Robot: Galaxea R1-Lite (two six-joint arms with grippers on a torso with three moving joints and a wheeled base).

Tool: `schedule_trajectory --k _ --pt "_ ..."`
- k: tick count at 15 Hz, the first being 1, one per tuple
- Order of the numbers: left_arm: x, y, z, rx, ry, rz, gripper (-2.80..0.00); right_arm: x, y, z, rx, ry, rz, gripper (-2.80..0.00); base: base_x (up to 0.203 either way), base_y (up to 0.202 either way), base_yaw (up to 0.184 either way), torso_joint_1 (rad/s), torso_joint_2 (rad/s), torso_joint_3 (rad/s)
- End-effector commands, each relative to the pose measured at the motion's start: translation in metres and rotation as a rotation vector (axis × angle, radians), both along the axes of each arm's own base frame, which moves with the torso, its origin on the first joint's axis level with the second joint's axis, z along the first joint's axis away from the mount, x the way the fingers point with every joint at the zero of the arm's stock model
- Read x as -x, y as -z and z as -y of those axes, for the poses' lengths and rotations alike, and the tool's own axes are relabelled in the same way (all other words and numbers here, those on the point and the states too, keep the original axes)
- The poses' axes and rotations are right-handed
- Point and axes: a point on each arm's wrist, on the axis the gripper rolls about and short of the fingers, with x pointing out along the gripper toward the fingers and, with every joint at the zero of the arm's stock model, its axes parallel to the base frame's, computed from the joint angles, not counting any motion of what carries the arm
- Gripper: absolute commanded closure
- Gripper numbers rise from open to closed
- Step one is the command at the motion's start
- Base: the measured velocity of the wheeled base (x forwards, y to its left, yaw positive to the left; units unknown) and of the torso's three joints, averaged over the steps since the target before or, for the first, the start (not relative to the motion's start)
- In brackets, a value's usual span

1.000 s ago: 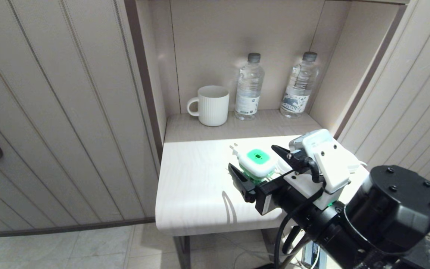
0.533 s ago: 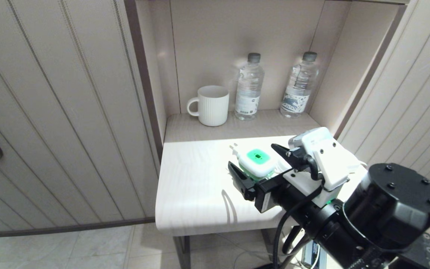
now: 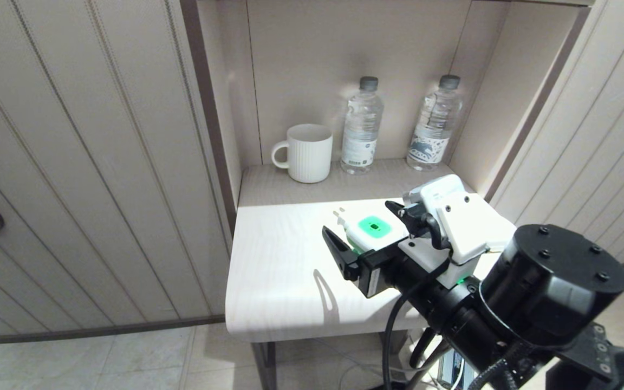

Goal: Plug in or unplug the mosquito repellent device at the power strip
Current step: Pick up the mosquito repellent liquid

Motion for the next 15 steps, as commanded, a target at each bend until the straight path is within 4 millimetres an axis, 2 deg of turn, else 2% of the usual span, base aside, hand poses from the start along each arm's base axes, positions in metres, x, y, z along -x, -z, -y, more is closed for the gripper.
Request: schedule_trajectory --k 1,15 --pt "-0.0001 0.0 0.0 0.0 0.0 -0.001 0.0 -0.0016 -0.0012 -0.0009 -0.005 0.006 0.008 -2.8 0.0 0.0 0.0 0.0 0.0 0.0" --pt "-0.0001 0.0 0.0 0.0 0.0 -0.001 0.0 -0.0098 0.0036 -0.0044 0.011 0.019 0.002 -2.8 0.0 0.0 0.0 0.0 0.0 0.0"
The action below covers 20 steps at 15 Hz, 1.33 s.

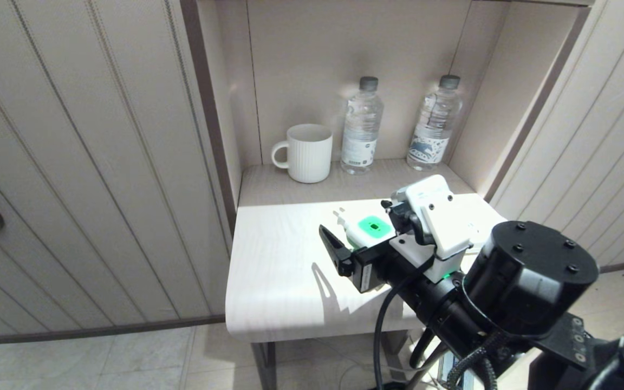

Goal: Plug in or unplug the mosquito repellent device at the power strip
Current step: Pick up the mosquito repellent liquid

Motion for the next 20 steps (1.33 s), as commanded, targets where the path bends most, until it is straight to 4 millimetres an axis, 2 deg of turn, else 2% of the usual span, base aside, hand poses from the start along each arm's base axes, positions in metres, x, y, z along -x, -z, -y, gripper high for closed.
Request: schedule_trajectory --k 1,15,20 --pt "0.0 0.0002 0.0 0.0 0.0 -0.003 0.0 0.0001 -0.0006 -0.0007 -0.003 0.0 0.005 -2.8 0.0 0.0 0.0 0.0 0.0 0.0" --pt "0.0 0.0002 0.0 0.0 0.0 -0.003 0.0 -0.0034 -0.004 0.0006 0.004 -0.012 0.022 -2.8 0.0 0.0 0.0 0.0 0.0 0.0" --pt "0.0 0.0002 0.0 0.0 0.0 -0.003 0.0 0.0003 -0.0026 0.0033 0.07 -0.044 0.039 -2.8 0.0 0.0 0.0 0.0 0.0 0.0"
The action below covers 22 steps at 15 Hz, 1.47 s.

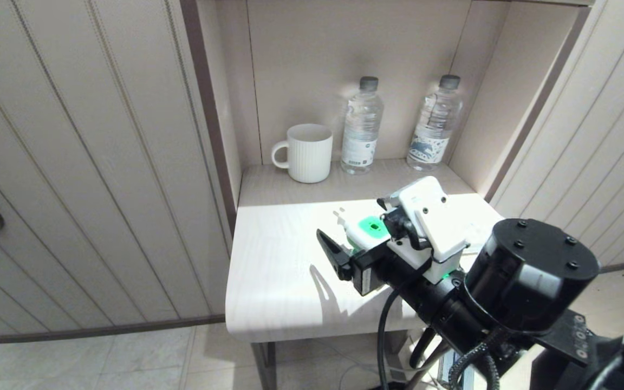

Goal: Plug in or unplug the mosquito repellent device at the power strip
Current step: Pick up the mosquito repellent liquid

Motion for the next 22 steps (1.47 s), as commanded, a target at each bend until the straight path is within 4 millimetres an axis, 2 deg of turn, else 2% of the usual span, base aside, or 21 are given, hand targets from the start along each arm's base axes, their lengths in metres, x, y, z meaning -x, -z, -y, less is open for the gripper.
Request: schedule_trajectory --k 1,8,22 --pt "0.0 0.0 0.0 0.0 0.0 -0.001 0.0 0.002 -0.001 0.002 0.001 -0.011 0.005 -2.8 0.0 0.0 0.0 0.0 0.0 0.0" --pt "0.0 0.0 0.0 0.0 0.0 -0.001 0.0 0.01 -0.001 0.01 0.029 -0.044 -0.014 -2.8 0.0 0.0 0.0 0.0 0.0 0.0" --pt "0.0 0.0 0.0 0.0 0.0 -0.002 0.0 0.012 -0.01 0.01 0.017 -0.054 0.0 -2.8 0.0 0.0 0.0 0.0 0.0 0.0"
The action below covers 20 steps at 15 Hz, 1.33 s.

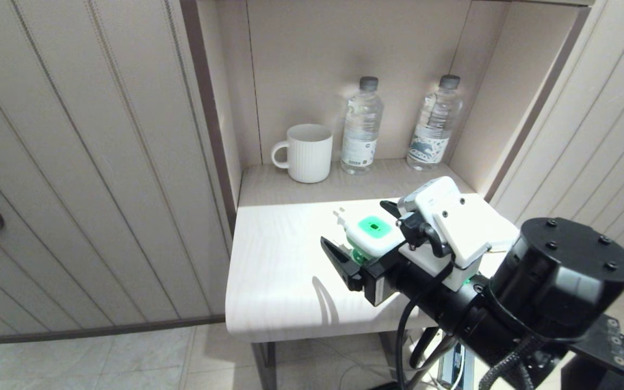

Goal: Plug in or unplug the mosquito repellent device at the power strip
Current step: Pick up the mosquito repellent liquid

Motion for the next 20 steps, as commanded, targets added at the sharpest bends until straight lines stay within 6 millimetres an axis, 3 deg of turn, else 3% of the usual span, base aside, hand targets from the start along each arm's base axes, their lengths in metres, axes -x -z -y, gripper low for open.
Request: schedule_trajectory --k 1,20 --pt "0.0 0.0 0.0 0.0 0.0 -0.002 0.0 0.0 -0.002 0.0 -0.007 0.001 0.009 -2.8 0.0 0.0 0.0 0.0 0.0 0.0" --pt "0.0 0.0 0.0 0.0 0.0 0.0 0.0 -0.014 -0.002 0.002 -0.004 -0.022 0.015 -2.8 0.0 0.0 0.0 0.0 0.0 0.0"
